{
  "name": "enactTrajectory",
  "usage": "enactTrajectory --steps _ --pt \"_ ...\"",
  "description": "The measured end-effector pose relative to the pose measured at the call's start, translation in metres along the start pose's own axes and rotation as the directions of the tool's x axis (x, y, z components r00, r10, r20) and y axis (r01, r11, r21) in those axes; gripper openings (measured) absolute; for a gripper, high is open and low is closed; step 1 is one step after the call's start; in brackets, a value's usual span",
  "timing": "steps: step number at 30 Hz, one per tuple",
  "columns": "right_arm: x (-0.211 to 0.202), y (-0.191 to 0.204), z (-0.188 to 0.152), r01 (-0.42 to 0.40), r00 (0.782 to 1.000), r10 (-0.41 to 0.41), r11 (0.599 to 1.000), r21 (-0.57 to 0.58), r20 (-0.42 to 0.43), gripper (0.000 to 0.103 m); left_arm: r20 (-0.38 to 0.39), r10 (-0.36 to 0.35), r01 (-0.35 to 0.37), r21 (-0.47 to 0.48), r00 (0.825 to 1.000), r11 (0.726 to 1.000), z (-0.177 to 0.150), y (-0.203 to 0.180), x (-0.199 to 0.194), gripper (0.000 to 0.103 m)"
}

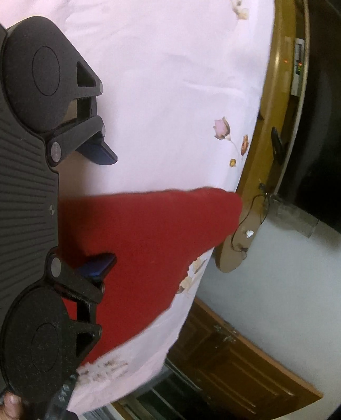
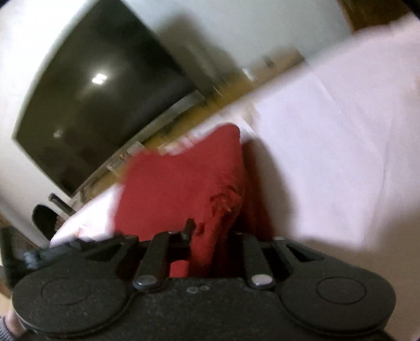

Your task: Fold small clothes

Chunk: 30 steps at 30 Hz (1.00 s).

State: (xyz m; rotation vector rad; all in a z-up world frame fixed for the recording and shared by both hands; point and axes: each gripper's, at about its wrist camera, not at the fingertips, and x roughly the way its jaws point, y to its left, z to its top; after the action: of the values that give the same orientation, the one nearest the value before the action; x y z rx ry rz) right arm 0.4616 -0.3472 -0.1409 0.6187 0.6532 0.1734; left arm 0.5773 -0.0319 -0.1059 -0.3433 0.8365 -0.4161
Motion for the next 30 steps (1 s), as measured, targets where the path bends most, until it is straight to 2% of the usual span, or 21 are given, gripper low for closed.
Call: enactTrajectory --steps 1,6,10,11,14,16,19,23,25,26,27,30 --pt "-0.001 -0.006 0.000 -0.026 1.000 0.026 0.999 0.028 0.011 0.014 -0.002 0.003 -0.003 0.011 1.000 1.000 0.001 -0.001 0.000 0.075" --pt "-0.012 -0.002 -0.003 -0.035 0.999 0.035 0.999 0.012 0.023 0.015 -0.004 0.027 -0.027 0.034 1.000 0.999 0.003 -0.001 -0.002 0.076" --pt "-0.001 -0.016 0.002 -0.080 0.997 0.081 0.995 0.062 -0.014 0.021 -0.004 0.020 -0.020 0.028 1.000 0.999 0.010 -0.002 -0.008 0.076" --pt "-0.002 -0.017 0.007 -0.095 0.995 0.095 0.993 0.076 -0.005 0.027 0.028 0.003 -0.004 0.033 1.000 0.999 0.013 -0.002 -0.016 0.076" --pt "-0.031 -0.024 0.022 -0.080 0.992 0.074 0.995 0.057 0.104 0.052 0.084 -0.052 0.052 0.002 0.995 0.999 0.026 0.005 -0.025 0.076" --pt "-0.032 -0.037 0.039 -0.074 0.988 0.062 0.994 0.083 0.143 0.048 0.078 -0.051 0.052 -0.004 0.996 0.999 0.035 0.006 -0.017 0.076" --pt "-0.005 -0.048 0.069 -0.105 0.987 0.091 0.989 0.102 0.135 0.041 0.045 -0.071 0.072 -0.018 0.996 0.997 0.045 0.008 0.003 0.076" --pt "0.041 -0.049 0.090 -0.137 0.990 0.134 0.988 0.075 0.042 0.035 -0.003 -0.079 0.079 -0.021 0.997 0.997 0.047 0.007 0.022 0.076" --pt "0.055 -0.048 0.089 -0.157 0.988 0.157 0.985 0.071 0.003 0.028 -0.011 -0.082 0.081 -0.014 0.997 0.997 0.046 0.007 0.028 0.067" --pt "0.058 -0.047 0.089 -0.154 0.988 0.154 0.986 0.056 0.014 0.018 -0.019 -0.097 0.097 -0.011 0.995 0.995 0.046 0.006 0.030 0.055" --pt "0.053 -0.042 0.086 -0.144 0.989 0.143 0.989 0.030 0.042 0.010 -0.014 -0.100 0.100 0.001 0.995 0.995 0.046 0.003 0.031 0.052" --pt "0.035 -0.016 0.077 -0.055 0.982 0.084 0.984 -0.171 0.167 0.009 0.023 -0.032 0.030 0.109 0.999 0.994 0.044 -0.016 0.030 0.049"
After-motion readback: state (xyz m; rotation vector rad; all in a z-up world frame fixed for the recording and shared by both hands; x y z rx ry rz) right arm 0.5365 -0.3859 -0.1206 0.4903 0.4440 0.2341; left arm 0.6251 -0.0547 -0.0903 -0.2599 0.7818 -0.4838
